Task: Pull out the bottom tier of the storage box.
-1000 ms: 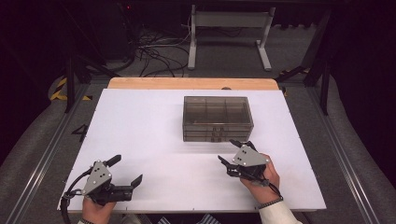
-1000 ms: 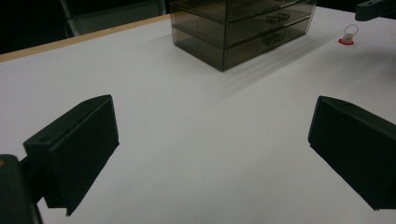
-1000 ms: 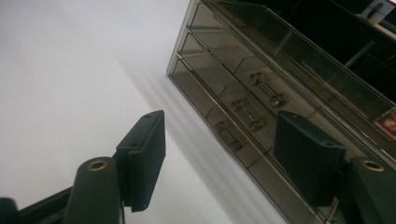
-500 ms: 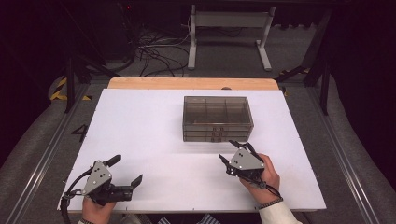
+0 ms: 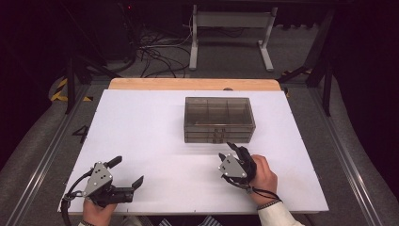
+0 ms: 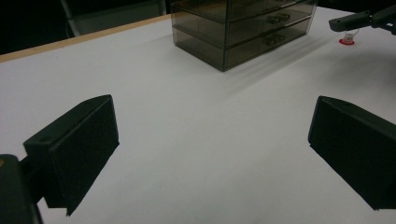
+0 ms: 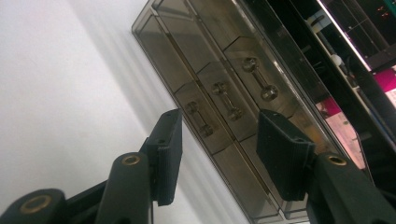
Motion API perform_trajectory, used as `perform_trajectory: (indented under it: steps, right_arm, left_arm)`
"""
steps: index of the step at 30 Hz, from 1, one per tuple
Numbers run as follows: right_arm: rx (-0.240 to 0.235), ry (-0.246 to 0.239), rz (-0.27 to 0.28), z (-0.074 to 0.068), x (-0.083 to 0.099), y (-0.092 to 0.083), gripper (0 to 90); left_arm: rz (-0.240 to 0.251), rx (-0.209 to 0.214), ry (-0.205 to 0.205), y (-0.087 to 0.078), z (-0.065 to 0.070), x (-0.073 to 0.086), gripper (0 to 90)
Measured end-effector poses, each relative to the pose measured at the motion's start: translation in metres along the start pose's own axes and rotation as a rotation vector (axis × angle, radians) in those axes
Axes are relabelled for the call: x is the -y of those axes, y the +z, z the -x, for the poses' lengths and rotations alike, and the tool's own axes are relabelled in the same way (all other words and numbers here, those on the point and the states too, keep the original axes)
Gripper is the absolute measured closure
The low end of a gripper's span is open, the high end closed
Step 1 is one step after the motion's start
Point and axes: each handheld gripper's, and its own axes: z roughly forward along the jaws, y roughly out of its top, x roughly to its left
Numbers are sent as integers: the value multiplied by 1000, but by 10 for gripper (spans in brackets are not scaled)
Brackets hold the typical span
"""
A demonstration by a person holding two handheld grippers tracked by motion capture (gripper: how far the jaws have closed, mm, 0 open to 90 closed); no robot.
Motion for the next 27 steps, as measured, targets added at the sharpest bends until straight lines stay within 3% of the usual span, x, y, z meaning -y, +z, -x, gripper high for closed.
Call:
perform_trajectory:
  steps: [2,4,7,9,20,27]
  right_arm:
    - [14,11,-3,-2,-1,2,518]
    - [21,-31,-25,-5,-1,5,522]
    - [45,-35,-31,-8,-1,8,522]
    - [45,-69,-52,-9,-1,10,523]
    - [90,-113,-98,-16,-1,15,545]
    - [112,-119,-97,-19,-1,16,557]
  left_arm:
    - [0,1,-2,0,0,0,25]
    - [-1,-1,-3,0,0,0,25]
    - [-3,0,-3,0,0,0,25]
    - [-4,1,-5,1,0,0,25]
    - [-4,-2,-3,0,0,0,25]
    - [-3,-1,-2,0,0,0,25]
